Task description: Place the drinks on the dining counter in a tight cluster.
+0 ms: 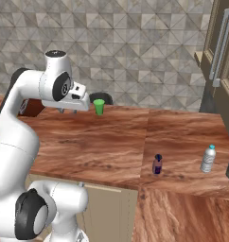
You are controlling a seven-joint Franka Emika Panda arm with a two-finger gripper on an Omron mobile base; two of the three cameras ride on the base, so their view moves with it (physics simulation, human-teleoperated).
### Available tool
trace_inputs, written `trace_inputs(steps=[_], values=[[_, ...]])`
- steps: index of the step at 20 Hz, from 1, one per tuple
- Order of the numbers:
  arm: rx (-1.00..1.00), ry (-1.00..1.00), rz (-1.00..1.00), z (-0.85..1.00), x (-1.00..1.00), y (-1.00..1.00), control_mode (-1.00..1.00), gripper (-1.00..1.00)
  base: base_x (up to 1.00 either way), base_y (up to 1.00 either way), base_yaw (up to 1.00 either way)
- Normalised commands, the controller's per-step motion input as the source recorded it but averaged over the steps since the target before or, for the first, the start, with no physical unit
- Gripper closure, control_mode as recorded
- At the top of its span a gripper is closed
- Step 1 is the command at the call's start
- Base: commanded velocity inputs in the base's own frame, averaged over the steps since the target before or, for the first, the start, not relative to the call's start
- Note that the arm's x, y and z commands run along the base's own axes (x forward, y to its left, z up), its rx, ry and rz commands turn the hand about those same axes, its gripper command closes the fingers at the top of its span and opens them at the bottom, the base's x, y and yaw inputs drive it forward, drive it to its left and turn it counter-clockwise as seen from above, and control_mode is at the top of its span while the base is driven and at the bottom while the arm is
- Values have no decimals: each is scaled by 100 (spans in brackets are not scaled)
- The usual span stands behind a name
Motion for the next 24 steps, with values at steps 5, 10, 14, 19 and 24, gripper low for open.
trace_inputs(steps=[5,10,14,19,24], values=[[0,-1,-4,0,-13,-5,-100,-100,0,0,0],[0,-1,-33,0,-20,-21,-100,-100,0,0,0],[0,0,-57,0,-10,-30,-100,-100,0,0,0],[0,2,-51,0,-12,-44,-100,-100,0,0,0],[6,5,-13,-1,-14,-57,-100,-100,0,0,0]])
